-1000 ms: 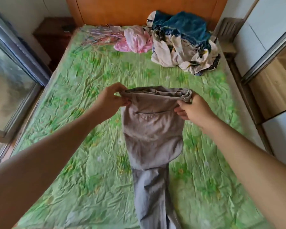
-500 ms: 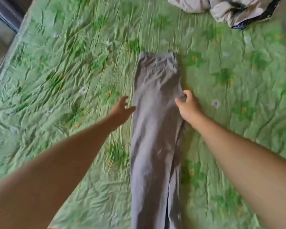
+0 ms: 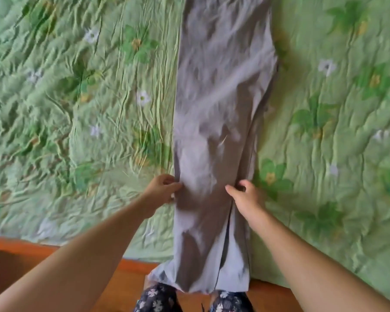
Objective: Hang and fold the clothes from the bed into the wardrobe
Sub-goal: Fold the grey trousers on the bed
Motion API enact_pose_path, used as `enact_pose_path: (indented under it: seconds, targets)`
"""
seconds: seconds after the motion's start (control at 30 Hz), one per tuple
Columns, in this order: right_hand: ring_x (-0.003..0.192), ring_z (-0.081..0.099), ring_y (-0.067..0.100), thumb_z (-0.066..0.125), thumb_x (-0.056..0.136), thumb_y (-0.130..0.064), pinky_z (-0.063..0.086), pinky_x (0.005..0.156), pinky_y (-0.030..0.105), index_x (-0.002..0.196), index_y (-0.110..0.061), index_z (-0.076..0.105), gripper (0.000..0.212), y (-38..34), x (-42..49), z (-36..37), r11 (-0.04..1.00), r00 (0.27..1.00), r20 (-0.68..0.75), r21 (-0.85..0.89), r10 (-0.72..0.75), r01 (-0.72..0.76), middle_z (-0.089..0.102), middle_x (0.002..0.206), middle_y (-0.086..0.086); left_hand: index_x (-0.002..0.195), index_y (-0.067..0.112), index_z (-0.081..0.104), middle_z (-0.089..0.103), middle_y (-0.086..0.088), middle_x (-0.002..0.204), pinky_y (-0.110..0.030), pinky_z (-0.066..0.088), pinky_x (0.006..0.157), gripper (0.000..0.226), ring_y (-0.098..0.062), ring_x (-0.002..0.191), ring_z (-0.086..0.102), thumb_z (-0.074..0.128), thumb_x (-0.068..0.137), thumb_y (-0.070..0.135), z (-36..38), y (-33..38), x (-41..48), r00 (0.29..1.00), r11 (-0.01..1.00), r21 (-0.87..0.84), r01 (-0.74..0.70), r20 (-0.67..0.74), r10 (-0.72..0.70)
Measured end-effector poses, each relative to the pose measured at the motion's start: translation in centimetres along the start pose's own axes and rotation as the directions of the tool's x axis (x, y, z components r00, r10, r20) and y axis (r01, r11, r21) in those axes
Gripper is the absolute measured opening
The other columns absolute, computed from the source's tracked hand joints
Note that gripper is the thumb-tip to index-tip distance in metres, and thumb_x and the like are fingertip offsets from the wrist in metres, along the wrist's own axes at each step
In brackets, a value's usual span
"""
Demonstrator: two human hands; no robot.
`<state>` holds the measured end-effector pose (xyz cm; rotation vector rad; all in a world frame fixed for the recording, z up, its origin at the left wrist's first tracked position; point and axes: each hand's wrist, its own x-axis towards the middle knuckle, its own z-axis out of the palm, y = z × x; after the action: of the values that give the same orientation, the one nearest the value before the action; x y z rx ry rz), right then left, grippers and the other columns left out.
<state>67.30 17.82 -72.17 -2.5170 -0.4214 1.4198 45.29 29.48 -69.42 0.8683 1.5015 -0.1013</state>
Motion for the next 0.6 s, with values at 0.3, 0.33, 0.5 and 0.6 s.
enact_pose_path:
  seconds: [0.3, 0.33, 0.5, 0.6]
  targets:
    - [0.097, 0.051, 0.026, 0.074, 0.074, -0.037, 0.042, 0.082, 0.035, 0.063, -0.028, 0.058, 0.022, 3.5, -4.0, 0.2, 0.959, 0.955, -0.158, -0.174, -0.251, 0.224, 0.052, 0.105, 0.004, 0.118, 0.008, 0.066, 0.069, -0.004, 0.104, -0.038, 0.048, 0.093, 0.029, -0.018, 0.101, 0.062, 0.07, 0.091, 0.016, 2.5, -7.3, -5.5, 0.974, 0.981, -0.093, 0.17, 0.168, -0.153]
    - [0.106, 0.05, 0.027, 0.073, 0.078, -0.034, 0.04, 0.089, 0.035, 0.069, -0.026, 0.062, 0.017, 3.9, -4.9, 0.3, 0.918, 0.886, -0.267, -0.228, -0.38, 0.325, 0.05, 0.116, 0.007, 0.116, 0.008, 0.067, 0.07, -0.004, 0.101, -0.039, 0.049, 0.095, 0.028, -0.019, 0.101, 0.063, 0.072, 0.089, 0.015, 2.8, -8.4, -5.9, 0.973, 0.976, -0.127, 0.179, 0.171, -0.156]
    - [0.074, 0.068, 0.018, 0.07, 0.09, -0.022, 0.052, 0.064, 0.033, 0.091, -0.019, 0.051, 0.019, 5.8, -9.3, 2.3, 0.847, 0.964, 0.131, 0.515, -0.231, 0.132, 0.067, 0.079, -0.004, 0.109, 0.011, 0.069, 0.078, 0.001, 0.099, -0.031, 0.057, 0.086, 0.029, -0.013, 0.095, 0.073, 0.08, 0.082, 0.014, 3.2, -12.2, -7.2, 0.961, 0.973, -0.15, 0.178, 0.241, -0.138]
    - [0.09, 0.075, 0.014, 0.075, 0.086, -0.014, 0.058, 0.068, 0.032, 0.111, -0.019, 0.061, 0.029, 8.7, -10.5, 4.1, 0.896, 0.867, 0.497, 0.396, -0.026, -0.2, 0.078, 0.101, -0.005, 0.108, 0.015, 0.068, 0.078, 0.009, 0.088, -0.018, 0.056, 0.067, 0.029, -0.004, 0.083, 0.073, 0.08, 0.082, 0.009, 2.6, -13.5, -7.4, 0.963, 0.997, -0.01, 0.075, 0.261, -0.07]
